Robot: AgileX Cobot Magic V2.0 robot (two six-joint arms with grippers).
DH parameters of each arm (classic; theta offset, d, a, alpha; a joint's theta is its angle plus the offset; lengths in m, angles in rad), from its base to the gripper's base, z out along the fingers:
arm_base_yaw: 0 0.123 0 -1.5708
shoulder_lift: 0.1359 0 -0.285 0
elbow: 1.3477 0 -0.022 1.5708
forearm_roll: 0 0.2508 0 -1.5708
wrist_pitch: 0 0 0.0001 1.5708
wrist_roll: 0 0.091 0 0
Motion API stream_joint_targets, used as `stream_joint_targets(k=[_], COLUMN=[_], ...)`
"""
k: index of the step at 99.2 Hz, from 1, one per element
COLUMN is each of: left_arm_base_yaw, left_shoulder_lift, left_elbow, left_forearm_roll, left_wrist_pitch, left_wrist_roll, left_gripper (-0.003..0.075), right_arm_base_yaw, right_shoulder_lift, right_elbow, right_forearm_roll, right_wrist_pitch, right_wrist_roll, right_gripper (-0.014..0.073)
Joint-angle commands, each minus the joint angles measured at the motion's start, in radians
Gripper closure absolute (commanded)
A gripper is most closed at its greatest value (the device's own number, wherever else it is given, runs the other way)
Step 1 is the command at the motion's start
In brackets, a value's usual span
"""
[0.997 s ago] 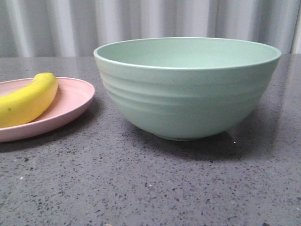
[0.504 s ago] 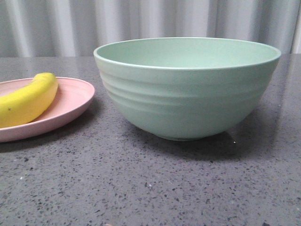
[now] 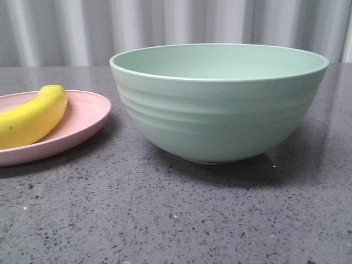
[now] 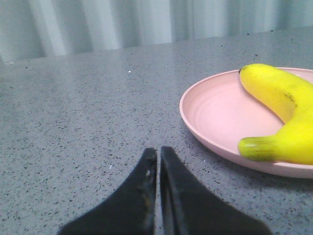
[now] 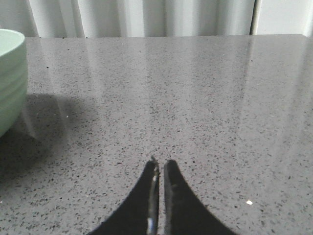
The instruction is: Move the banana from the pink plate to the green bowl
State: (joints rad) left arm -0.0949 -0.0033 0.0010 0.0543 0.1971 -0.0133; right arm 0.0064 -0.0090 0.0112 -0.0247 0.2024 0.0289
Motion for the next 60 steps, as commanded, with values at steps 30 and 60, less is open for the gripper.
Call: stream_joint_targets(k=[30,60], left_arm_base_yaw=[-0.004,-0.004], left_shoulder_lift=[-0.03,-0.03], left_elbow=[0.01,0.01], left_forearm_roll=[0.002,-0.02], left_wrist_pitch=[-0.087,-0.105], left_wrist_roll=[0.001,0.001], left_gripper=[0.0741,0.0741], right_arm_base_yaw=[-0.005,-0.005], right_shoulder_lift=[-0.025,-0.025], right_elbow=[0.02,0.02], right_forearm_roll=[-0.011,-0.009], right_wrist_pitch=[-0.088,-0.094], right_wrist_roll=[-0.006,-0.006], right_gripper=[0.0665,0.0665])
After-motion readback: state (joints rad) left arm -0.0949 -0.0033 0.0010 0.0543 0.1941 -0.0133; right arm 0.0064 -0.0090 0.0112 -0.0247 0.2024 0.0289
